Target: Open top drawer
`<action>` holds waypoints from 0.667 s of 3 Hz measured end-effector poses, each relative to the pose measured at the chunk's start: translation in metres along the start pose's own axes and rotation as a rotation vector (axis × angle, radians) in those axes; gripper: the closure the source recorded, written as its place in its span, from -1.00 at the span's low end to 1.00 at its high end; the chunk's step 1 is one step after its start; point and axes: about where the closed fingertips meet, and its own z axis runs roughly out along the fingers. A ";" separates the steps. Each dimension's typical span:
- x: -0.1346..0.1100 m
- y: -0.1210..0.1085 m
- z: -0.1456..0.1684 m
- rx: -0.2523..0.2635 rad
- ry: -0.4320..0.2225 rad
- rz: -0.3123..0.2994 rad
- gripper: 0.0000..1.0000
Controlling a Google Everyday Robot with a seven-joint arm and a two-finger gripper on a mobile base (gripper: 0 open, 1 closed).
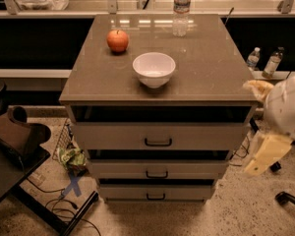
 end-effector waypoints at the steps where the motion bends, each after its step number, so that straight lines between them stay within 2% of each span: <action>1: 0.014 -0.004 0.057 0.084 -0.125 -0.075 -1.00; 2: 0.016 -0.027 0.087 0.159 -0.145 -0.171 -1.00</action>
Offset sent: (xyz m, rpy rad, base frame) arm 0.0823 0.0121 -0.1008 0.0390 -0.3158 0.1749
